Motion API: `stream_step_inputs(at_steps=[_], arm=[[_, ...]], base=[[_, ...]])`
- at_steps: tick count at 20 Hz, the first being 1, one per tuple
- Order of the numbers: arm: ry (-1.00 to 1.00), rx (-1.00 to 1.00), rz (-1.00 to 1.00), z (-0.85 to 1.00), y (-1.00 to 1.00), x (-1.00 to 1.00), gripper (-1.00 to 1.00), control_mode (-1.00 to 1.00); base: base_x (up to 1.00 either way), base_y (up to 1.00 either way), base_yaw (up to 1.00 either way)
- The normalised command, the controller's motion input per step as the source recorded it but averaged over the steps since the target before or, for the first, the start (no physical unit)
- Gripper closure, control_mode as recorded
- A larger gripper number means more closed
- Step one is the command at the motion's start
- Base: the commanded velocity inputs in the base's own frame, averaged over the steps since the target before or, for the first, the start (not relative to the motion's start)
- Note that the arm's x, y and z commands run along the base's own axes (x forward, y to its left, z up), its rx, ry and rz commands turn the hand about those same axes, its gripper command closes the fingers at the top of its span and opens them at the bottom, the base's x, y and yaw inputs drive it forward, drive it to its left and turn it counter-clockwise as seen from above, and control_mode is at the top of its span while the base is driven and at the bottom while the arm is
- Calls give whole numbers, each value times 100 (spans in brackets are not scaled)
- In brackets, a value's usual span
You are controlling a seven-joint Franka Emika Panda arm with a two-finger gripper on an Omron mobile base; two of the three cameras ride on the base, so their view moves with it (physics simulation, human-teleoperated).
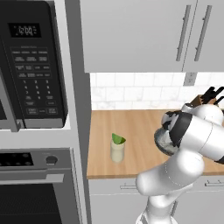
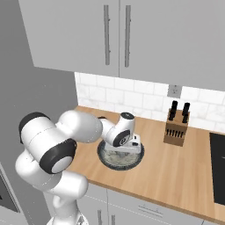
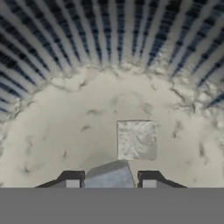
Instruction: Grab a lemon wedge from the fridge and one ice cube from the ice bowl, and put them in the glass of lemonade.
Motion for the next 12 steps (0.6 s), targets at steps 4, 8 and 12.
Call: stream_step_inputs(at_steps=[4,8,12], arm=[[0,0,0,0,0,0,100,-100],[-4,0,0,8,0,0,100,-100],[-13,0,3,67,0,-5,100,-100]], base=[[0,0,0],[0,0,0],[0,0,0]])
